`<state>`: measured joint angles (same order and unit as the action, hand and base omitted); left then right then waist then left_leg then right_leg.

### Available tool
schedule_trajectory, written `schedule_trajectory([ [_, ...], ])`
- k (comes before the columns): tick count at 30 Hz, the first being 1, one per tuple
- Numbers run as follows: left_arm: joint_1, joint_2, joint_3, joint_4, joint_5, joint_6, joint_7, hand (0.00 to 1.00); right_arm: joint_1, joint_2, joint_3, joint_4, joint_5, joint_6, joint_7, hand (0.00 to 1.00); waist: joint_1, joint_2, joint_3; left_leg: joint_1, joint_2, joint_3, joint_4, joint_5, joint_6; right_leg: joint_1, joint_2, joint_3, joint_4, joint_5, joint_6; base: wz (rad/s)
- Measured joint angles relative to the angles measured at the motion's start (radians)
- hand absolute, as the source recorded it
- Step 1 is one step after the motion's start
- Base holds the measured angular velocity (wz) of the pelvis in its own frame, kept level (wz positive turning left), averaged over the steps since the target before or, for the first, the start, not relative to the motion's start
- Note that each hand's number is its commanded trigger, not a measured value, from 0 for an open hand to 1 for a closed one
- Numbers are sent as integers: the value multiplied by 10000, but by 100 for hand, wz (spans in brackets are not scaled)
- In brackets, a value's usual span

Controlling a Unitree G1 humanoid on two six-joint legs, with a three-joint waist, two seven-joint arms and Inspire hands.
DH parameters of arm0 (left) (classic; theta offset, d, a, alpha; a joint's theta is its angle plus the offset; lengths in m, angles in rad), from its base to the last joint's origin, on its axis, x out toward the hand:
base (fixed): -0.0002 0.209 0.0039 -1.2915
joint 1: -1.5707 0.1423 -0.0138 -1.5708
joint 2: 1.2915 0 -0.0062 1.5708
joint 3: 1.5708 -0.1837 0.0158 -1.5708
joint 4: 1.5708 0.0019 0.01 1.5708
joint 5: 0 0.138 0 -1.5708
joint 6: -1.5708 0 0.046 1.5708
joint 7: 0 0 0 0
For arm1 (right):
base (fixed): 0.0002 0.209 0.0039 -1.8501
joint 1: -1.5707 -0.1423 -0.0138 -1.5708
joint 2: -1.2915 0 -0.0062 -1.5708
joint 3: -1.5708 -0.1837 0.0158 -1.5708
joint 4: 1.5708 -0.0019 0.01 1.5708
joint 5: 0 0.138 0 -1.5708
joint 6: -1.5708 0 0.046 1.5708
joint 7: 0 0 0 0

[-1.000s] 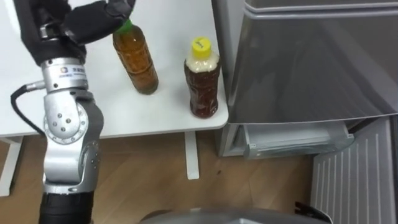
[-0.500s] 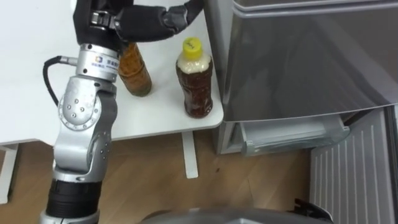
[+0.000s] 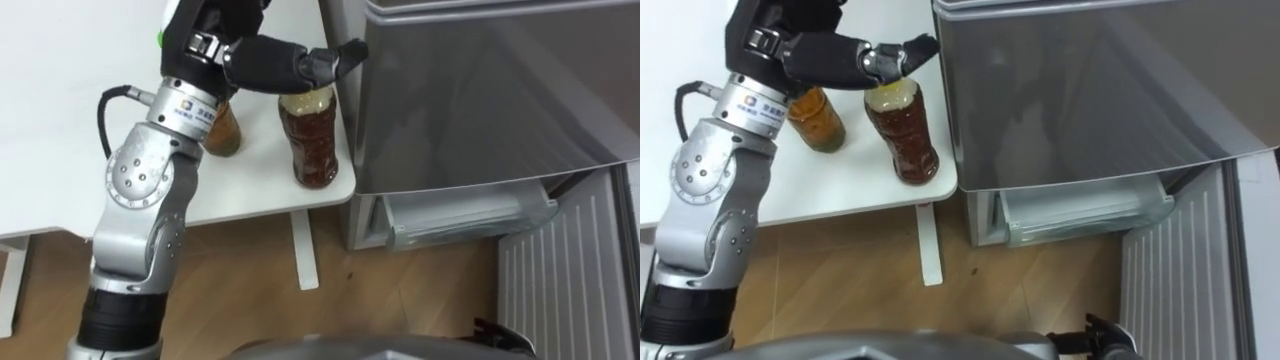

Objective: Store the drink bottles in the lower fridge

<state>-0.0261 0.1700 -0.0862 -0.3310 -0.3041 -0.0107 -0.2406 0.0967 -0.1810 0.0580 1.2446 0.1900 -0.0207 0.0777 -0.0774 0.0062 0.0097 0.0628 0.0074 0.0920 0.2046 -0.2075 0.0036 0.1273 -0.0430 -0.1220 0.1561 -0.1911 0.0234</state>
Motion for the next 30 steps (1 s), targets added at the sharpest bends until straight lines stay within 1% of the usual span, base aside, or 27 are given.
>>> schedule_trajectory([
  [3,0,1,-5,3,-8,98,-172,0,4,0,-2,3,2,5,-7,0,-8,-1,1,23,13,90,-1,0,0,-7,5,100,38,0,0,-7],
  [4,39,0,-6,6,-12,108,-213,0,17,6,-13,0,6,6,-7,0,8,-51,29,30,16,120,-6,0,1,-8,4,96,39,0,-1,-4],
  [5,90,1,3,7,-80,142,-303,0,23,15,-15,0,8,10,-6,0,6,-57,30,16,16,122,-10,0,1,-9,4,98,42,0,0,-3],
  [10,217,0,3,8,-184,394,-631,0,2,36,-21,-2,7,156,30,0,5,-94,-14,6,26,123,-9,0,0,-42,12,95,39,0,0,0],
  [13,391,27,3,9,-174,434,-825,0,-1,54,-18,-9,12,202,41,0,26,-112,-25,-3,23,129,-12,0,0,-63,9,93,39,0,-1,0],
  [15,517,50,2,11,-166,531,-934,0,0,62,-16,-10,11,224,41,0,22,-123,-29,-9,24,129,-11,0,0,-76,10,94,40,1,-1,0],
  [20,577,61,1,602,-161,574,-1024,0,-1,59,-14,-18,10,230,42,0,44,-108,-42,-28,33,130,4,0,0,-109,14,95,115,1,-2,0],
  [30,674,78,2,614,-134,584,-1017,0,10,15,-16,-44,3,231,22,0,58,-30,-111,-135,33,142,25,1,1,-161,13,113,128,2,-4,0],
])
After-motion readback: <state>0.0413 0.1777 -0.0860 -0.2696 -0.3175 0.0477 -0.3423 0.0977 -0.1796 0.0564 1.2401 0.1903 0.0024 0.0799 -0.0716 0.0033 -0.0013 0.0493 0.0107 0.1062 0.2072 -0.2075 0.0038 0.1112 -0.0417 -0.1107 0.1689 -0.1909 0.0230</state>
